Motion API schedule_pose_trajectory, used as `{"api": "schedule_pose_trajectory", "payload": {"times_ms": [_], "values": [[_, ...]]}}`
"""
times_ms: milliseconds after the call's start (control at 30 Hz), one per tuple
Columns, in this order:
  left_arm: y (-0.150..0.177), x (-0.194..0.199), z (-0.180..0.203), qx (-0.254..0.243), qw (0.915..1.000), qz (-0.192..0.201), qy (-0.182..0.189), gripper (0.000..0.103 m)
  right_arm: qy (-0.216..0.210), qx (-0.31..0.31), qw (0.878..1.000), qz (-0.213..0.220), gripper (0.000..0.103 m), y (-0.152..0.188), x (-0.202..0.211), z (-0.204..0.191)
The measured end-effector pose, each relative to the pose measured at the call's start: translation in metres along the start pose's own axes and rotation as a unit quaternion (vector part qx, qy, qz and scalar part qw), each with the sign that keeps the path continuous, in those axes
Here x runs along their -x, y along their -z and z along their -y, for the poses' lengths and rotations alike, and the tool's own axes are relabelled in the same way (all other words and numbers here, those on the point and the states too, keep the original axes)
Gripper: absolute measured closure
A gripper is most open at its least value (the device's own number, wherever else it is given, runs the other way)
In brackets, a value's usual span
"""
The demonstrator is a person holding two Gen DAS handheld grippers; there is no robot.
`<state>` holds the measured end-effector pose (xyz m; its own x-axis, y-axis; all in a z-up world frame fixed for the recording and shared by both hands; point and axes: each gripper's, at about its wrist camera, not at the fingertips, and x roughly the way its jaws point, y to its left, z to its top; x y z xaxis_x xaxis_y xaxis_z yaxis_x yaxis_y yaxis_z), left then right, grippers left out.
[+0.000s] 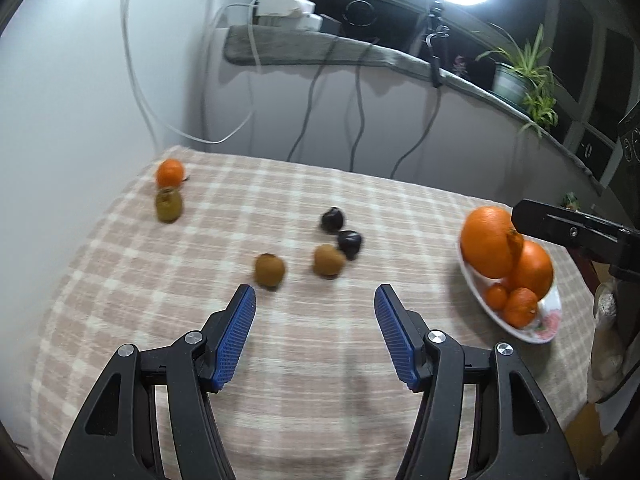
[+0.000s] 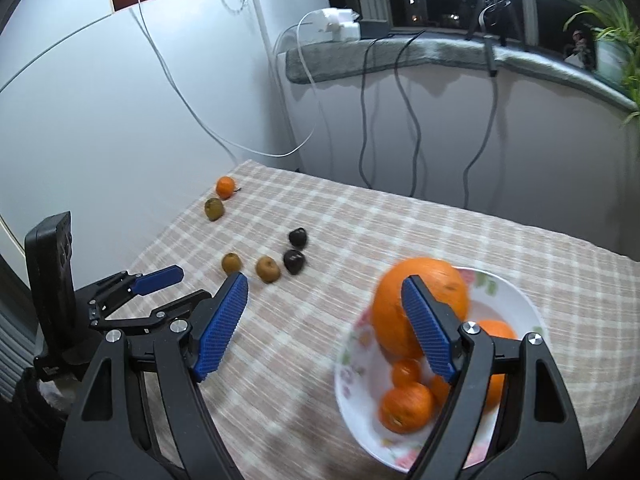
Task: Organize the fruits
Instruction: 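Move the left gripper to a brown kiwi while the right gripper reaches another kiwi, then close the left gripper on its kiwi while the right gripper closes on the other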
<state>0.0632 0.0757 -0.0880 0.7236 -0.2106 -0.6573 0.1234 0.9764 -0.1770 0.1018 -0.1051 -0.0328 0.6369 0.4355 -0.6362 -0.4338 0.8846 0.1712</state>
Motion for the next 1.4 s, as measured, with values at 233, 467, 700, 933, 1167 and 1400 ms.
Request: {"api": "schedule_pose_trajectory", "payload": {"times_ms": [233, 467, 700, 933, 1167, 1400], "values": [[-0.001, -0.011, -0.025, 0.016, 0.9998, -0.011, 0.0, 0.053, -0.032, -0.001, 0.999, -0.037, 0.049, -0.004, -0.038, -0.026], [-0.008, -0.026, -0.033, 0.013, 0.9997, -0.02, 0.011, 0.065, -0.047, -0.015, 0.996, -0.076, 0.066, -0.004, -0.08, -0.044], [-0.009, -0.04, -0.036, -0.008, 0.9992, -0.038, 0.011, 0.07, -0.038, -0.022, 0.994, -0.104, 0.072, -0.003, -0.116, -0.052], [-0.01, -0.048, -0.037, -0.013, 0.9986, -0.045, 0.024, 0.071, -0.028, -0.035, 0.991, -0.123, 0.072, -0.005, -0.138, -0.05], [-0.012, -0.056, -0.034, -0.023, 0.9976, -0.059, 0.025, 0.071, -0.018, -0.032, 0.991, -0.131, 0.072, -0.007, -0.151, -0.053], [-0.016, -0.066, -0.038, -0.015, 0.9965, -0.073, 0.037, 0.074, -0.009, -0.026, 0.99, -0.135, 0.072, -0.002, -0.156, -0.052]]}}
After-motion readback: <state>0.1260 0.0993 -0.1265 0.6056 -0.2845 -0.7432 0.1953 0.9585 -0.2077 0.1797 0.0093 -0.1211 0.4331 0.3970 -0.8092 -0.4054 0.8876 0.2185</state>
